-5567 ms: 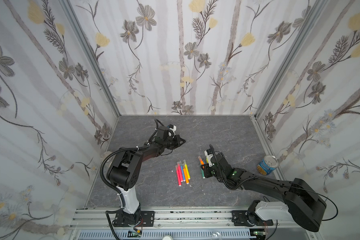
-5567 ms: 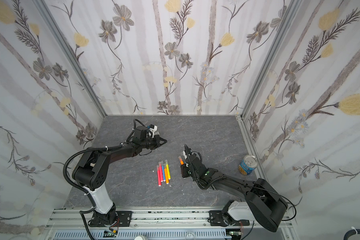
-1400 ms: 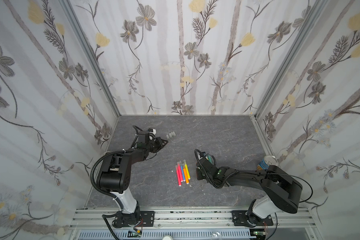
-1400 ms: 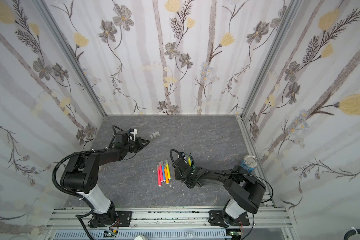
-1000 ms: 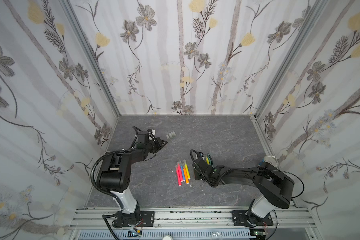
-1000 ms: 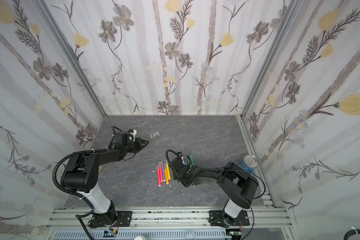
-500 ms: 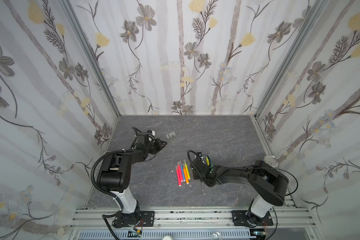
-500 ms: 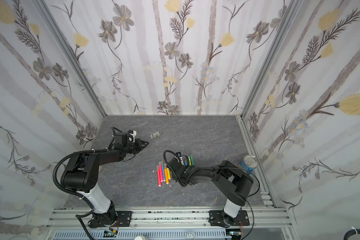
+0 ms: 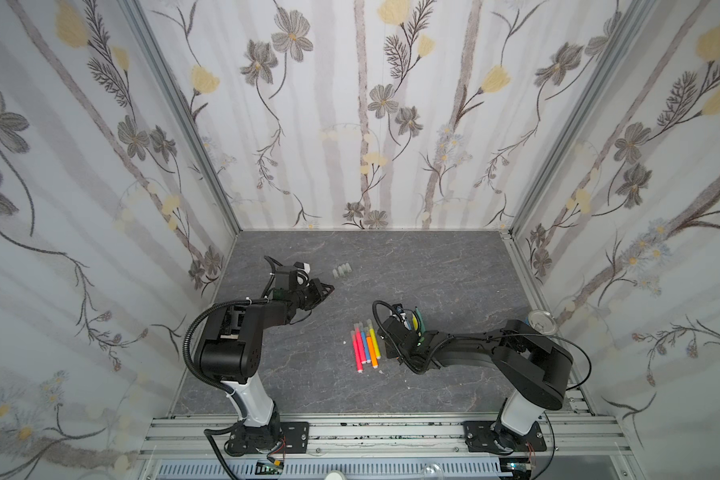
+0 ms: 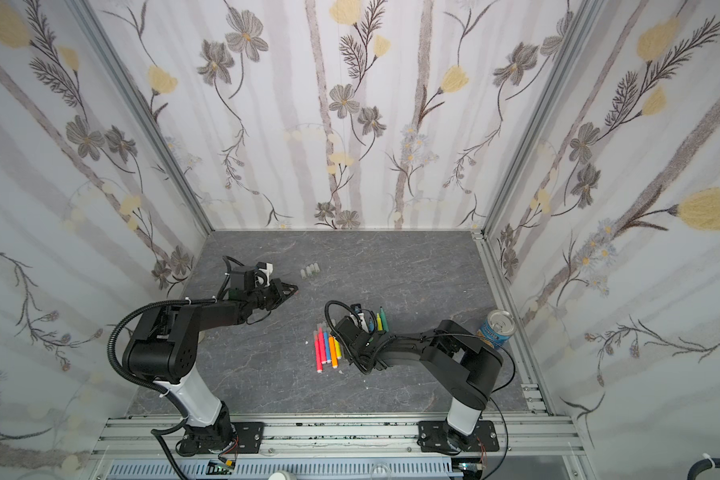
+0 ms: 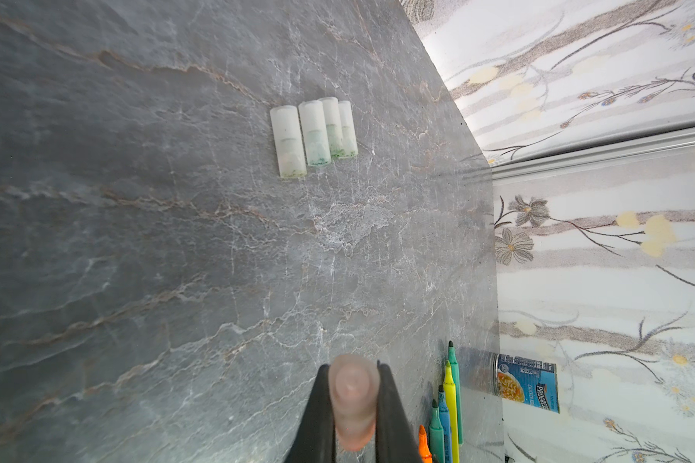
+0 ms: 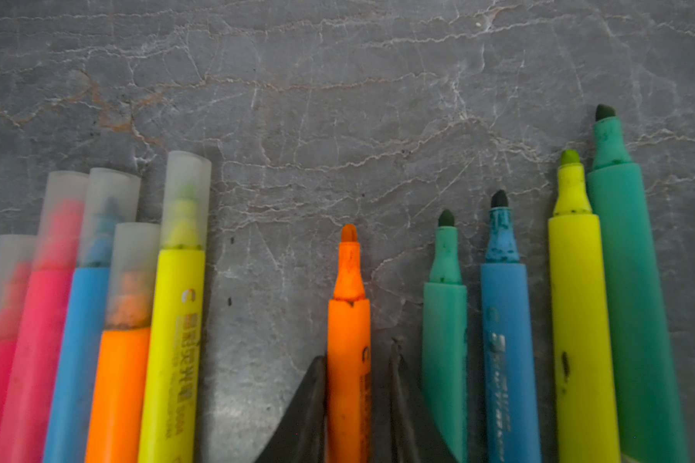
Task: Open the pen caps
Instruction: 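Set the orange highlighter beside the uncapped markers and open the right gripper, then place the clear cap beside the other caps and open the left gripper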
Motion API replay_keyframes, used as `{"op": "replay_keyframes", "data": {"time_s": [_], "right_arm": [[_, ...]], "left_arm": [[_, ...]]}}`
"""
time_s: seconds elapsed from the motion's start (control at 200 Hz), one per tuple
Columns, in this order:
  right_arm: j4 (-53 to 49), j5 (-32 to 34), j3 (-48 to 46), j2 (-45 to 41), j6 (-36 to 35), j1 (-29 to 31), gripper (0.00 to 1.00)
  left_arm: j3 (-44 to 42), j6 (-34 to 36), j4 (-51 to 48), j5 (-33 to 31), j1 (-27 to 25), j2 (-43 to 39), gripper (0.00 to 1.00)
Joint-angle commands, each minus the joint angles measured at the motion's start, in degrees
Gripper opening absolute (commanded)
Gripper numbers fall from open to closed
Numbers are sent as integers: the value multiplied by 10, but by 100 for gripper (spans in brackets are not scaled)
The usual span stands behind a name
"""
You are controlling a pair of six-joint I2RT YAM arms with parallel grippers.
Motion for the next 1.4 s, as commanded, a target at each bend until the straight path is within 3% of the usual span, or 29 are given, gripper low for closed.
{"op": "replay_keyframes", "data": {"time_s": [0.0, 0.135, 0.4, 0.704, 1.074, 1.394], "right_arm": [[-35, 22, 4, 1, -3, 0, 24], [-40, 32, 5, -2, -17, 0, 17], [-50, 42, 26, -12, -59, -1, 17], [-32, 24, 23, -41, -78, -1, 36], [-29, 21, 4, -127, -75, -1, 38], [-38, 22, -11, -153, -71, -1, 38]], "left_arm": [[-1, 3, 21, 6, 0, 0, 0], [-1, 6, 14, 3, 0, -5, 0], [-5, 2, 23, 3, 0, 0, 0], [-3, 3, 23, 4, 0, 1, 0], [31, 16, 15, -1, 0, 71, 0], [107, 32, -15, -34, 2, 139, 0]]}}
